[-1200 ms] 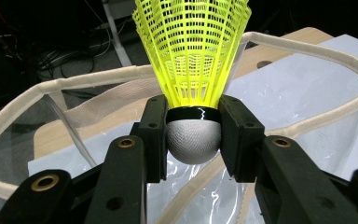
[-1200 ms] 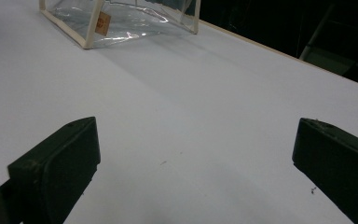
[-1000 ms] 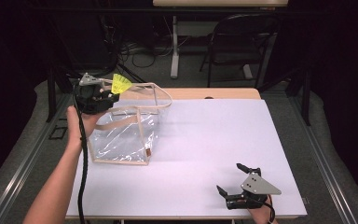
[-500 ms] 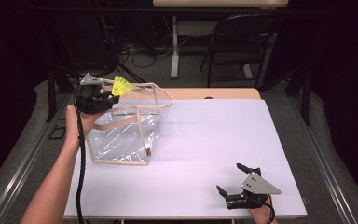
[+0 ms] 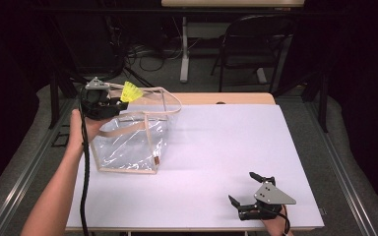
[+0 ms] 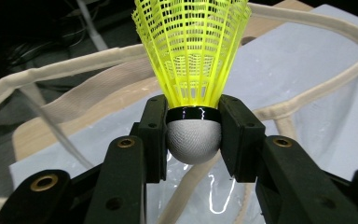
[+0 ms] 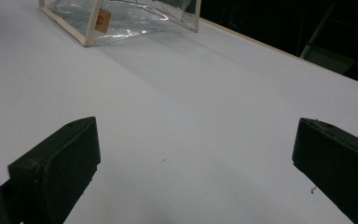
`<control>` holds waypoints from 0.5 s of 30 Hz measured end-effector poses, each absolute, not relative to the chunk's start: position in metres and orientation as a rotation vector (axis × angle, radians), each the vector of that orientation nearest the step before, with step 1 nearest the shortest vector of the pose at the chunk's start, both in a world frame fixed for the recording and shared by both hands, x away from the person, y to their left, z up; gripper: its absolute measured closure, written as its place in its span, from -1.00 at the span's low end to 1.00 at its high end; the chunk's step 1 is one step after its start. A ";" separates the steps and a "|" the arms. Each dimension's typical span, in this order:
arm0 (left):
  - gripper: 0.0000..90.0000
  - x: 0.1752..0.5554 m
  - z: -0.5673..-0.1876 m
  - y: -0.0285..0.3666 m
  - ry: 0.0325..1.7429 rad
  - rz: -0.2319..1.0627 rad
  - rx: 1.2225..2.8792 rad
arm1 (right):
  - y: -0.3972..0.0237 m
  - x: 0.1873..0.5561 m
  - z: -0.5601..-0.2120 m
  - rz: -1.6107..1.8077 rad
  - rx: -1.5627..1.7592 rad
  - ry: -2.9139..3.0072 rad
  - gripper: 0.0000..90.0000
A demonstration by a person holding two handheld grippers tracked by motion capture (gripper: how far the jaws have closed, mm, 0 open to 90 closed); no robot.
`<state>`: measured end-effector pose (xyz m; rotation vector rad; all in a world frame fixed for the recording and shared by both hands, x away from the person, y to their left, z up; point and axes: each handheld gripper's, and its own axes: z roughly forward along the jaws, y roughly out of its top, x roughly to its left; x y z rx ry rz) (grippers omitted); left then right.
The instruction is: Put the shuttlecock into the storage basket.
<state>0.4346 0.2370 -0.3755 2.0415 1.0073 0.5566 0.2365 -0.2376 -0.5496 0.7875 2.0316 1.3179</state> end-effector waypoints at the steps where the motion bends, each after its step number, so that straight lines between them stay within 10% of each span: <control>1: 0.44 0.435 -0.376 0.236 1.003 0.554 2.044 | -0.238 0.236 -0.550 1.318 0.789 2.031 -0.99; 15: 0.43 0.443 -0.378 0.232 0.988 0.522 2.101 | -0.237 0.237 -0.550 1.318 0.789 2.032 -0.99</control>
